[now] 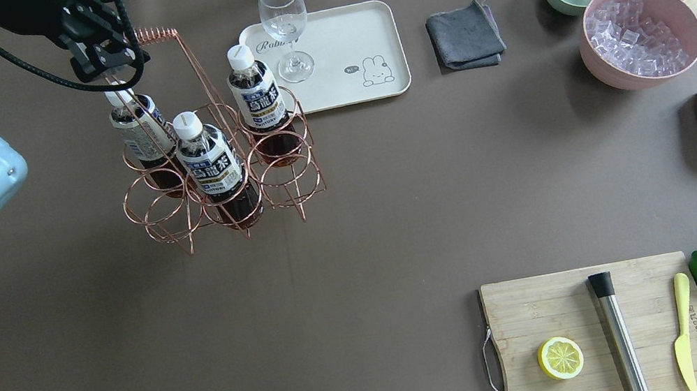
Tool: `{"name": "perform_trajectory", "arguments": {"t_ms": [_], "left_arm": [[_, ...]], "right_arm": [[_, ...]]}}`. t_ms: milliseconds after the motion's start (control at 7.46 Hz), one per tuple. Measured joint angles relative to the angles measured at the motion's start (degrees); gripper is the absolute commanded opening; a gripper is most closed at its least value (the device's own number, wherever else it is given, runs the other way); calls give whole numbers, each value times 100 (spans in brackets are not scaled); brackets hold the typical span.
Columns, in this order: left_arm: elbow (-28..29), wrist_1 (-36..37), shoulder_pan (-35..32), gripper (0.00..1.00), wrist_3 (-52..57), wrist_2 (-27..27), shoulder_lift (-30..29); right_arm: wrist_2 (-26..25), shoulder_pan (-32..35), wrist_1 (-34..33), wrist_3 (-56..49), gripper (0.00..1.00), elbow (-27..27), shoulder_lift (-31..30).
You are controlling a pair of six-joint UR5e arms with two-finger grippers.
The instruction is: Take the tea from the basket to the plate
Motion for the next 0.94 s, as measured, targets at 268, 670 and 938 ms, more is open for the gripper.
{"name": "perform_trajectory", "arguments": {"t_ms": [268, 670, 938], "left_arm": [[-17, 138, 387, 0, -33, 81, -267], [60, 154, 1101, 0, -398, 680, -525], [190, 157, 1341, 0, -458, 814, -677]], "right_arm": [[-17, -709, 1077, 240, 100, -63, 248], [-176, -1330, 1725, 421, 100, -99, 792], [-483, -1536, 2329, 919, 100, -236, 1111]]}}
